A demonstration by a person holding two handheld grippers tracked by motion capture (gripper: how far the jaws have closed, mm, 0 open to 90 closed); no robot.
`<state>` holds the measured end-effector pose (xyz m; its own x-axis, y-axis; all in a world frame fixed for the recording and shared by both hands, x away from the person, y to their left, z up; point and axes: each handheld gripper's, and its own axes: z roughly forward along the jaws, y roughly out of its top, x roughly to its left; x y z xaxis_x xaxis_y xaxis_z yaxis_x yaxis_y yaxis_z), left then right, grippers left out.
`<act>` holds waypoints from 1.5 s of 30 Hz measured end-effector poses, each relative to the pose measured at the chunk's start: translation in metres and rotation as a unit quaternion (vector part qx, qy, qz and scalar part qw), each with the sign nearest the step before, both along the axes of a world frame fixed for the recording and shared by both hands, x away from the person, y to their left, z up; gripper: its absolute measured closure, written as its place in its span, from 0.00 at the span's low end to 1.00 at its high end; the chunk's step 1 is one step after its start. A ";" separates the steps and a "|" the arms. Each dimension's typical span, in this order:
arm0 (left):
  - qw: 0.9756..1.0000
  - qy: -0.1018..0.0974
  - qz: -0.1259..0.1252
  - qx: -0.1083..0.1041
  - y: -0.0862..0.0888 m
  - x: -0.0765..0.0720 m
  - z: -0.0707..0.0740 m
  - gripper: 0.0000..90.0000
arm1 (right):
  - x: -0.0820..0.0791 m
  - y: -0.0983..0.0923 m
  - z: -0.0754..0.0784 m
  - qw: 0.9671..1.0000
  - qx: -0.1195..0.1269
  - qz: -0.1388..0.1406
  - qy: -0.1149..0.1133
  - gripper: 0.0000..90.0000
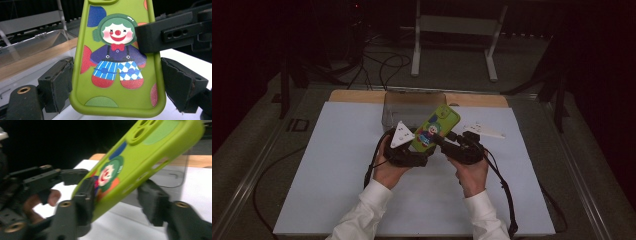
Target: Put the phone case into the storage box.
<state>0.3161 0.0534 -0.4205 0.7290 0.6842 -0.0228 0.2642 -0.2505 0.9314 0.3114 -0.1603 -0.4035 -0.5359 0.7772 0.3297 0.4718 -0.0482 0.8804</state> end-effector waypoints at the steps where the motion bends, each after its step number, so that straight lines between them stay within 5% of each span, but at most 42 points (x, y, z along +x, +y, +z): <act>1: 1.000 -0.002 0.003 -0.003 0.000 0.000 0.000 0.18 | 0.001 0.000 0.000 1.000 0.007 0.004 0.002 0.62; 9: 0.999 -0.007 0.029 -0.021 -0.004 -0.005 -0.006 0.18 | 0.005 0.000 -0.001 0.998 0.059 0.008 0.027 0.75; 18: 0.997 0.022 0.062 -0.052 -0.009 -0.006 -0.016 0.18 | 0.011 0.004 -0.006 0.997 0.069 0.001 0.044 0.80; 25: 0.995 0.018 0.094 -0.036 -0.017 -0.008 -0.018 0.18 | 0.013 0.010 -0.005 0.997 0.059 0.007 0.046 0.87; 32: 0.997 0.022 0.076 -0.024 -0.016 -0.006 -0.015 0.17 | 0.013 0.007 -0.003 0.997 0.066 0.012 0.045 0.87; 45: 0.998 0.008 0.059 0.029 -0.005 -0.007 -0.015 0.03 | 0.013 0.007 0.009 1.000 0.016 0.007 0.018 0.87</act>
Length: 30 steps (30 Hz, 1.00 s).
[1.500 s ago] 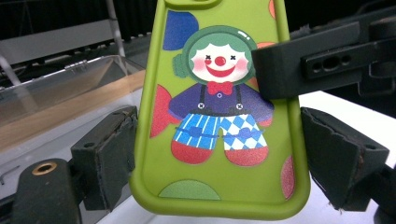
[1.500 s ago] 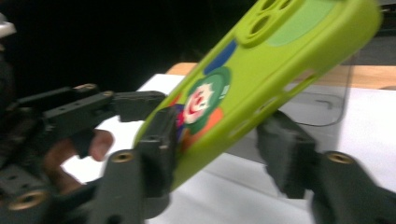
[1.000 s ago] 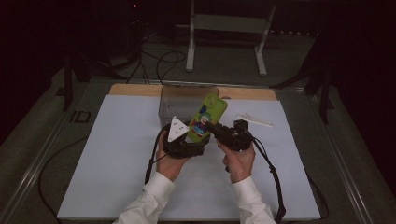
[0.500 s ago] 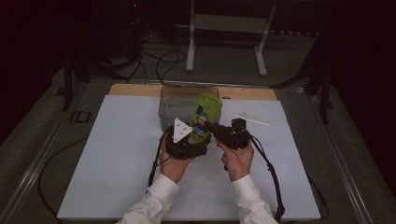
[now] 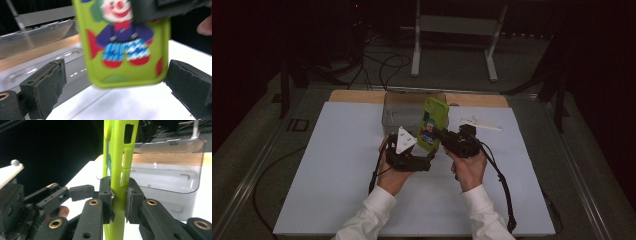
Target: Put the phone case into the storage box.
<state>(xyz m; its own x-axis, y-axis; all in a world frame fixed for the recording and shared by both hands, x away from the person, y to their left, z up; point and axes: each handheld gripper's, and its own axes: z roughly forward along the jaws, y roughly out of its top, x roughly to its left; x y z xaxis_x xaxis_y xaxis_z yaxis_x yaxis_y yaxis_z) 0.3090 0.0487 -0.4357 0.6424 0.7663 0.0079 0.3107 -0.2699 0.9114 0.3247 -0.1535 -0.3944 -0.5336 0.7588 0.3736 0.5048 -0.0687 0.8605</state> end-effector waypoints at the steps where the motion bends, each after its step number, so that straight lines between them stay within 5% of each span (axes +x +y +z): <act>1: 1.000 0.002 -0.001 -0.002 0.002 0.000 0.000 0.02 | 0.000 -0.001 0.001 1.000 0.002 -0.001 0.000 0.87; 16: 0.999 -0.009 0.031 0.032 0.046 -0.003 0.006 0.01 | 0.007 -0.001 0.006 0.999 -0.023 0.019 0.023 0.87; 19: 0.999 -0.007 0.033 0.039 0.058 -0.004 0.005 0.00 | 0.009 0.000 0.008 0.998 -0.027 0.031 0.044 0.87; 30: 0.998 0.015 0.051 0.028 0.104 -0.006 -0.002 0.00 | 0.015 -0.001 0.010 0.996 -0.066 0.029 0.058 0.87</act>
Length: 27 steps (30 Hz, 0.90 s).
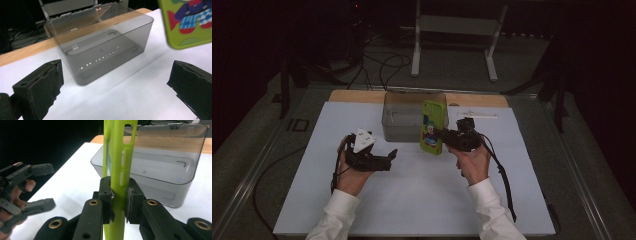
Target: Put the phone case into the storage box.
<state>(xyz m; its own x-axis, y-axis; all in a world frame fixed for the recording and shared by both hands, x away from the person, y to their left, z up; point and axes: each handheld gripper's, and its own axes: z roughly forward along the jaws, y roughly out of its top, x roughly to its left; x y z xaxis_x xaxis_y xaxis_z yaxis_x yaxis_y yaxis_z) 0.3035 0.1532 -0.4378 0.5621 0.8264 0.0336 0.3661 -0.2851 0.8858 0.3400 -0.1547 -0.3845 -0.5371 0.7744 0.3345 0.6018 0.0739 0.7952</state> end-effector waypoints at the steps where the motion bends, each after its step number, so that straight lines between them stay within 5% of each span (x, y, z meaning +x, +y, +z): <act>1: 1.000 0.000 0.001 0.000 0.004 -0.001 -0.001 0.00 | 0.001 0.000 0.001 1.000 -0.004 0.000 0.002 0.87; 7: 1.000 -0.014 0.015 0.010 0.030 -0.011 -0.007 0.00 | 0.004 -0.003 0.001 1.000 -0.015 0.001 0.013 0.87; 13: 1.000 -0.005 0.025 -0.008 0.061 -0.019 -0.017 0.00 | 0.006 -0.005 0.001 1.000 -0.021 -0.002 0.023 0.87; 27: 0.999 -0.014 0.030 -0.011 0.101 -0.053 -0.048 0.00 | 0.010 -0.006 0.001 0.999 -0.018 -0.004 0.034 0.87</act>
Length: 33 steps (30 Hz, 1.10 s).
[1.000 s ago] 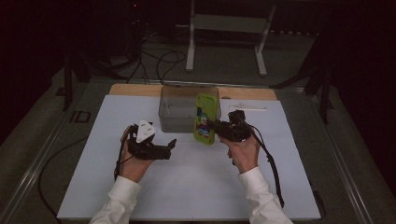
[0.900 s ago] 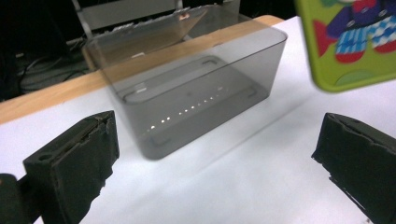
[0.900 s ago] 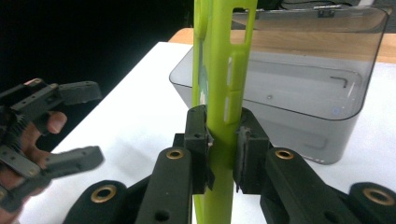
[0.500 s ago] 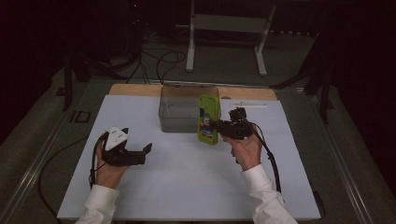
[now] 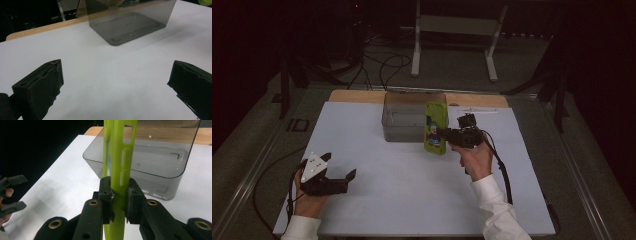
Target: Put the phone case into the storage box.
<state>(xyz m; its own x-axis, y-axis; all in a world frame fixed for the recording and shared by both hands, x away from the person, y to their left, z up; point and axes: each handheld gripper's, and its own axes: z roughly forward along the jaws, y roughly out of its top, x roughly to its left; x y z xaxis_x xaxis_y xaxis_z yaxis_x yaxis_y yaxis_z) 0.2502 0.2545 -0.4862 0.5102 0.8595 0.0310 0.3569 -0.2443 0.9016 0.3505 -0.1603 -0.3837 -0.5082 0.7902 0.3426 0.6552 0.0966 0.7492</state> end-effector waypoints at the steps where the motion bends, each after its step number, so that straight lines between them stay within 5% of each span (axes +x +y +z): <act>1: 1.000 0.000 0.000 0.002 0.001 -0.001 -0.001 0.00 | 0.001 0.000 0.000 1.000 0.000 0.000 0.001 0.87; 10: 1.000 -0.005 0.010 0.018 0.009 -0.010 -0.017 0.00 | 0.004 -0.003 0.002 1.000 -0.001 -0.006 0.012 0.87; 22: 0.999 -0.015 0.039 -0.001 0.015 -0.011 -0.019 0.00 | 0.015 -0.005 0.008 1.000 -0.010 -0.011 0.025 0.87; 33: 0.999 -0.015 0.037 0.000 0.015 -0.011 -0.019 0.00 | 0.026 -0.001 0.027 0.999 -0.024 -0.004 0.030 0.87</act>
<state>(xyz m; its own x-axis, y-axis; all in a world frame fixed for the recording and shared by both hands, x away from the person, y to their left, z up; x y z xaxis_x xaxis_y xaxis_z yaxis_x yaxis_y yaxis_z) 0.2392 0.2696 -0.5054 0.4446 0.8946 0.0452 0.3457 -0.2179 0.9127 0.3764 -0.1617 -0.3572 -0.4821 0.8099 0.3341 0.6998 0.1265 0.7031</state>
